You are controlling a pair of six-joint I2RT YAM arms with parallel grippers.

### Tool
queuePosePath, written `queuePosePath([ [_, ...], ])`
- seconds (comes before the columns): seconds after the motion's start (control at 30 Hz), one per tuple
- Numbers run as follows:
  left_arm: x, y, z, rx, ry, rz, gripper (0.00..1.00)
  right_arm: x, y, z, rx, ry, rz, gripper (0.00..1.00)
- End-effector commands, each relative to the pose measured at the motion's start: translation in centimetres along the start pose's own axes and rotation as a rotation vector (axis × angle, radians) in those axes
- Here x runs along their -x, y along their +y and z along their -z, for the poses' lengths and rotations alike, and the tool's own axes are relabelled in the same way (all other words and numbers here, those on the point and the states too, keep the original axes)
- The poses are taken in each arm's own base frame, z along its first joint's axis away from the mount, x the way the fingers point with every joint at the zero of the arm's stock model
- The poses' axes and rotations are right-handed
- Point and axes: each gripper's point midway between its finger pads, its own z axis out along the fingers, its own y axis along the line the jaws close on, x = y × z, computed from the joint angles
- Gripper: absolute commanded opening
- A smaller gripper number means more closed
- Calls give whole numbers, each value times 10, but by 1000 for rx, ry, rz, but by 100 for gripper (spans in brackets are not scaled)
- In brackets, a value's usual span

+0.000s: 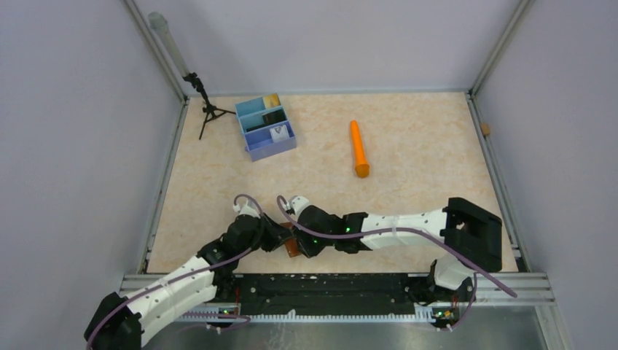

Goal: Put the credit cards into the card holder
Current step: Close the card holder at the center of the board.

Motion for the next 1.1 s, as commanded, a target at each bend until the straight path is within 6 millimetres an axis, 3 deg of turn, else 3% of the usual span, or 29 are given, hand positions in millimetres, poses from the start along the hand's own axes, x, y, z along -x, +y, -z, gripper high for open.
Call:
queuePosePath([
  [0.0,18,-62,6,-160,-51,-113,0,27,32,30,85,-67,-24,24],
  [0.13,14,-56,1,-93,-13,-193,0,39,30,46,72,-105,-43,34],
  [0.37,19,-46,-3,-10,-16,-236,0,44,-21,48,-33,-113,-147,40],
  [0.57,19,-36,-7,50,-7,-250,0,54,-38,43,-34,-140,-192,45],
  [0.83,20,-32,-9,83,-6,-260,0,46,-39,17,-21,-89,-210,43],
  [1.07,21,-31,-7,87,-9,-260,0,36,-50,0,-1,-58,-251,32],
])
